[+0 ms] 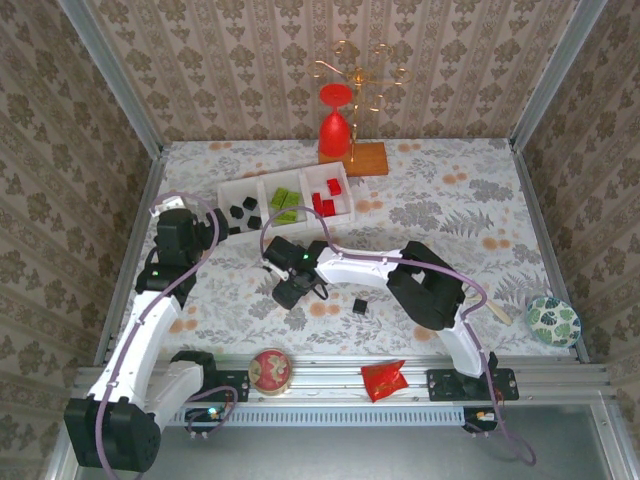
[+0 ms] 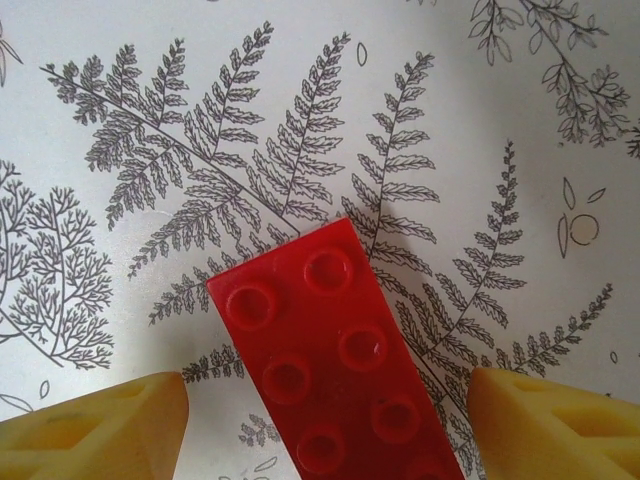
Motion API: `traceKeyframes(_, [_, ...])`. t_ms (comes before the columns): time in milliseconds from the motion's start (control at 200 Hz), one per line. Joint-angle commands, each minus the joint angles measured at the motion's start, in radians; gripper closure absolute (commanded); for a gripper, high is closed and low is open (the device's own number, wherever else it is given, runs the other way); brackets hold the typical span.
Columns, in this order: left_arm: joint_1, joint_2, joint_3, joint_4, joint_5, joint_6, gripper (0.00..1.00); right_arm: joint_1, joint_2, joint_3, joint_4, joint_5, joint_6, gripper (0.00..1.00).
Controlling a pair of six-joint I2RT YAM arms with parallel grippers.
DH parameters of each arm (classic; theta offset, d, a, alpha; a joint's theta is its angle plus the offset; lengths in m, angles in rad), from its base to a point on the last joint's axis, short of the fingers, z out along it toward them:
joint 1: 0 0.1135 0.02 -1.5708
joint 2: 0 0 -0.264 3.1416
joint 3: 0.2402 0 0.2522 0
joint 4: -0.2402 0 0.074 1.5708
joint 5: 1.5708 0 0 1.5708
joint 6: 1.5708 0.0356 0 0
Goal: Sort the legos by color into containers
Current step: Pick up the lego from the center of the table.
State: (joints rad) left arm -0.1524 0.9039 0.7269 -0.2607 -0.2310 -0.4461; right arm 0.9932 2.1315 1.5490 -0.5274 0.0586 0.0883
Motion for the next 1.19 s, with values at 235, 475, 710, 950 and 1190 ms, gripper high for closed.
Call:
traceKeyframes(235, [0.016, 0.021, -0.009, 0.007, 0.024, -0.02, 0.0, 0.013, 0.033, 0.022, -0.051, -0.016, -0.012, 0.3])
traceKeyframes(475, [0.019, 0.036, -0.004, 0.012, 0.038, -0.02, 0.0, 0.019, 0.034, 0.015, -0.055, -0.028, -0.002, 0.38])
traceKeyframes(710, [0.021, 0.046, -0.003, 0.015, 0.044, -0.02, 0.0, 0.024, 0.021, 0.004, -0.064, 0.019, 0.018, 0.47])
traceKeyframes(950, [0.024, 0.052, -0.004, 0.015, 0.051, -0.019, 0.0, 0.024, 0.006, -0.013, -0.054, 0.068, 0.047, 0.56])
traceKeyframes(1190, [0.027, 0.053, -0.006, 0.014, 0.053, -0.02, 0.0, 0.021, -0.005, -0.02, -0.055, 0.118, 0.081, 0.61])
